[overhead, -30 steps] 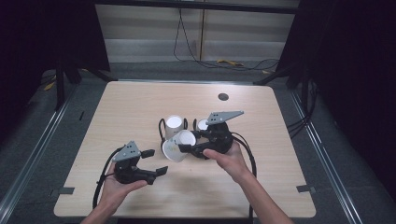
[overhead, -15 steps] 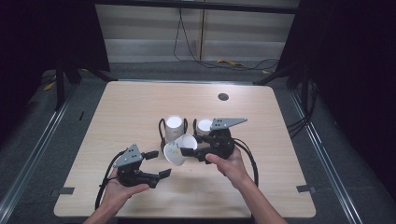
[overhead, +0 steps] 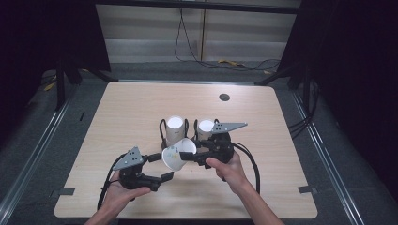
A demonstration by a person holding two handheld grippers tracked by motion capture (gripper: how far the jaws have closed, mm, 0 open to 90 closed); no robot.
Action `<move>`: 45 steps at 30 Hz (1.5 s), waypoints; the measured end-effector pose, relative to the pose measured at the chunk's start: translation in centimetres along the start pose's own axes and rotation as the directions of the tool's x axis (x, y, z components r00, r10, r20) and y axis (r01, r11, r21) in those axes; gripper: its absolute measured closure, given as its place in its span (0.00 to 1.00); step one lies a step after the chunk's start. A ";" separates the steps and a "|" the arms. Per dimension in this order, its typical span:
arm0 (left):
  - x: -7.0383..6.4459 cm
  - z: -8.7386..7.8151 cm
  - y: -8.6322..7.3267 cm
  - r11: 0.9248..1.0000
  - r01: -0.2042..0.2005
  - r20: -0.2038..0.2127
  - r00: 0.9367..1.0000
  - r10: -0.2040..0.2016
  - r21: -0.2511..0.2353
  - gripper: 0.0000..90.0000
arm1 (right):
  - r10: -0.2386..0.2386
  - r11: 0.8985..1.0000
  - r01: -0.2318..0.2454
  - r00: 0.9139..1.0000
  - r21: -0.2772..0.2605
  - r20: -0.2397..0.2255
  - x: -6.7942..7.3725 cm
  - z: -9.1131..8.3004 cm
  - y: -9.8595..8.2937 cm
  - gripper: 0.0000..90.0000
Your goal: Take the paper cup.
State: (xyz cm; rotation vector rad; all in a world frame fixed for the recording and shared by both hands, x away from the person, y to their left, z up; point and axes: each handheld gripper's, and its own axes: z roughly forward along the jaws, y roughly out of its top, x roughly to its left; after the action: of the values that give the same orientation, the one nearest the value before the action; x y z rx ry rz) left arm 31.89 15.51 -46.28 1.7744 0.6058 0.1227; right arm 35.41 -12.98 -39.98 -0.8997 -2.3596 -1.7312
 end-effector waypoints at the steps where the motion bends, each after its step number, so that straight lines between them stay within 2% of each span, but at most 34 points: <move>1: 0.0 0.0 0.0 1.000 -0.001 -0.001 1.000 0.001 0.000 0.18 | 0.005 1.000 -0.005 1.000 -0.006 -0.003 0.0 0.0 -0.1 0.42; 9: 0.0 0.1 -0.2 1.000 -0.015 0.012 1.000 0.015 0.007 0.18 | 0.044 0.999 -0.044 0.999 -0.015 -0.026 -0.4 0.3 -0.9 0.42; 15: -0.1 0.2 -0.2 1.000 -0.017 0.013 1.000 0.016 0.010 0.17 | 0.075 0.997 -0.077 0.995 -0.019 -0.064 -0.5 0.5 -1.3 0.42; 17: -0.2 0.2 -0.2 1.000 -0.016 0.029 0.999 0.016 0.007 0.18 | 0.087 0.996 -0.089 0.993 -0.021 -0.076 -0.6 0.6 -1.4 0.42; 21: -0.2 0.2 -0.2 1.000 -0.024 0.009 1.000 0.024 0.007 0.17 | 0.110 0.993 -0.113 0.990 -0.022 -0.091 -0.8 0.7 -1.7 0.42; 34: -0.2 0.5 -0.2 0.999 -0.039 0.012 0.999 0.039 0.008 0.17 | 0.138 0.990 -0.140 0.984 -0.012 -0.117 -0.8 1.3 -2.1 0.42; 45: -0.4 0.5 -0.1 0.997 -0.075 0.016 0.997 0.075 -0.013 0.17 | 0.167 0.984 -0.173 0.974 -0.030 -0.150 -0.9 1.4 -2.6 0.42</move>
State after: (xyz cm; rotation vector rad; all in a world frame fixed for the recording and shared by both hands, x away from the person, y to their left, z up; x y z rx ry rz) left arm 31.69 14.89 -46.40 1.7849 0.5260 0.1633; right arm 35.28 -12.62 -43.05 -0.9164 -2.0956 -1.7234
